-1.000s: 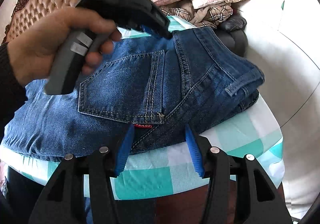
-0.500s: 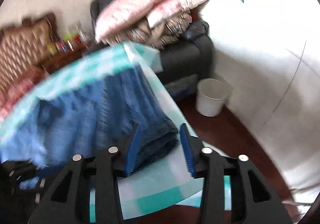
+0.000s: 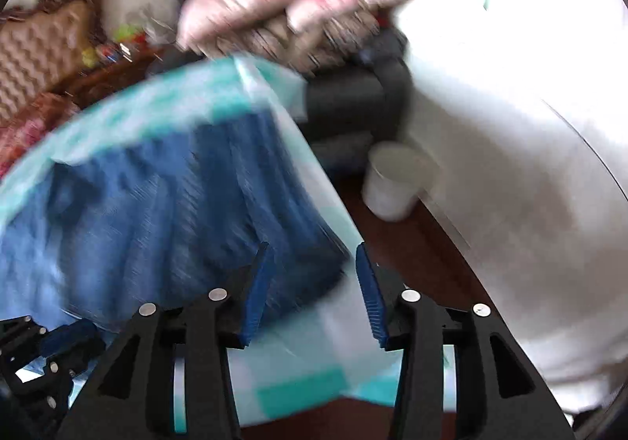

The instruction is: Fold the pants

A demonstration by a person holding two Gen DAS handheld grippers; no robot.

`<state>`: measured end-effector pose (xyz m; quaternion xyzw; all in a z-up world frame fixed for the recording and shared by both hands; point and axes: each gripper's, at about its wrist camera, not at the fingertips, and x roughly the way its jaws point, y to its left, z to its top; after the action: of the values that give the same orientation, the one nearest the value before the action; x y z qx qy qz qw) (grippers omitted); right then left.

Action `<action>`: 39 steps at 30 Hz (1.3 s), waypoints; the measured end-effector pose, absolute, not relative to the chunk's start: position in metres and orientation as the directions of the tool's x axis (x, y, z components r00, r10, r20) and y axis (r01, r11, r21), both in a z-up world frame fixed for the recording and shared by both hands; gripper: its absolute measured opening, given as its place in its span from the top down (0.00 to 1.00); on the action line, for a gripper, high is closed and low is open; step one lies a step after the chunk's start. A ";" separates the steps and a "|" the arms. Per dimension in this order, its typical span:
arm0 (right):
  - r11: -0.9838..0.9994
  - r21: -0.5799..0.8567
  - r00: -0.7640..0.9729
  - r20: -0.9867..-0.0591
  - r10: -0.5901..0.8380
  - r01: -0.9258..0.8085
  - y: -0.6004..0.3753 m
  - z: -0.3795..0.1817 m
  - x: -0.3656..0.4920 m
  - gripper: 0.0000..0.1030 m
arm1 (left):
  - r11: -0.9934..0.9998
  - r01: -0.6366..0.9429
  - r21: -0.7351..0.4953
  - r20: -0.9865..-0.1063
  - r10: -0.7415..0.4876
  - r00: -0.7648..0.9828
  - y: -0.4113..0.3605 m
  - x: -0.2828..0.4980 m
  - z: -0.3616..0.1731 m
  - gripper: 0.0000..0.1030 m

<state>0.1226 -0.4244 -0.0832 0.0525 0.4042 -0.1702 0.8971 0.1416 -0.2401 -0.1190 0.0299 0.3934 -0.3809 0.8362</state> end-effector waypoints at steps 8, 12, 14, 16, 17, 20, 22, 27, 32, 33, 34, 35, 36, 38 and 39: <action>0.945 -0.176 0.554 -0.774 -0.306 0.276 -0.414 -0.122 0.175 0.46 | 0.907 0.257 -0.333 -0.653 -0.418 0.631 -0.044 0.223 -0.104 0.91; 0.932 -0.221 0.531 -0.773 -0.346 0.287 -0.410 -0.119 0.176 0.45 | 0.938 0.237 -0.254 -0.736 -0.346 0.582 0.025 0.265 -0.128 0.93; 0.921 -0.254 0.512 -0.772 -0.377 0.296 -0.405 -0.118 0.178 0.45 | 0.963 0.218 -0.157 -0.774 -0.257 0.579 0.046 0.281 -0.138 0.93; 0.903 -0.296 0.502 -0.755 -0.421 0.312 -0.398 -0.112 0.179 0.46 | 0.987 0.140 -0.082 -0.768 -0.152 0.622 0.069 0.288 -0.137 0.91; 0.899 -0.301 0.514 -0.742 -0.431 0.319 -0.394 -0.105 0.179 0.45 | 0.989 0.112 -0.092 -0.751 -0.143 0.644 0.083 0.287 -0.133 0.91; 0.937 -0.244 0.609 -0.713 -0.347 0.249 -0.358 -0.075 0.184 0.45 | 0.946 0.259 -0.193 -0.703 -0.318 0.636 0.079 0.278 -0.121 0.87; 0.967 -0.211 0.659 -0.709 -0.252 0.143 -0.320 -0.060 0.192 0.45 | 0.912 0.382 -0.146 -0.736 -0.359 0.574 0.049 0.280 -0.132 0.80; 0.978 -0.118 0.695 -0.718 0.035 -0.171 -0.197 -0.041 0.219 0.46 | 0.989 0.148 -0.013 -0.730 -0.111 0.675 0.083 0.301 -0.127 0.79; 0.926 -0.016 0.580 -0.783 0.223 -0.377 -0.105 -0.072 0.255 0.60 | 0.966 0.230 -0.118 -0.720 -0.243 0.650 0.107 0.277 -0.116 0.66; 0.917 0.014 0.539 -0.806 0.247 -0.399 -0.090 -0.083 0.266 0.65 | 0.970 0.216 -0.111 -0.728 -0.228 0.647 0.113 0.275 -0.118 0.66; 0.910 0.031 0.504 -0.824 0.257 -0.413 -0.074 -0.097 0.275 0.69 | 0.975 0.180 -0.128 -0.733 -0.215 0.645 0.126 0.268 -0.120 0.66; 0.906 0.018 0.496 -0.833 0.248 -0.423 -0.062 -0.107 0.282 0.70 | 0.980 0.149 -0.134 -0.735 -0.199 0.648 0.134 0.265 -0.122 0.65; 0.904 -0.008 0.492 -0.841 0.225 -0.428 -0.050 -0.118 0.289 0.71 | 0.988 0.103 -0.117 -0.744 -0.156 0.650 0.149 0.257 -0.126 0.61; 0.908 -0.044 0.485 -0.855 0.182 -0.418 -0.040 -0.138 0.302 0.72 | 0.997 0.030 -0.068 -0.763 -0.071 0.642 0.167 0.237 -0.134 0.58; 0.910 -0.041 0.501 -0.845 0.190 -0.413 -0.039 -0.139 0.308 0.72 | 0.998 -0.012 -0.055 -0.764 -0.035 0.644 0.176 0.232 -0.137 0.58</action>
<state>0.3081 -0.0390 -0.1392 -0.1197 0.4676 0.1757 0.8580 0.2317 0.1760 -0.1374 -0.0274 0.4217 -0.0063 0.9063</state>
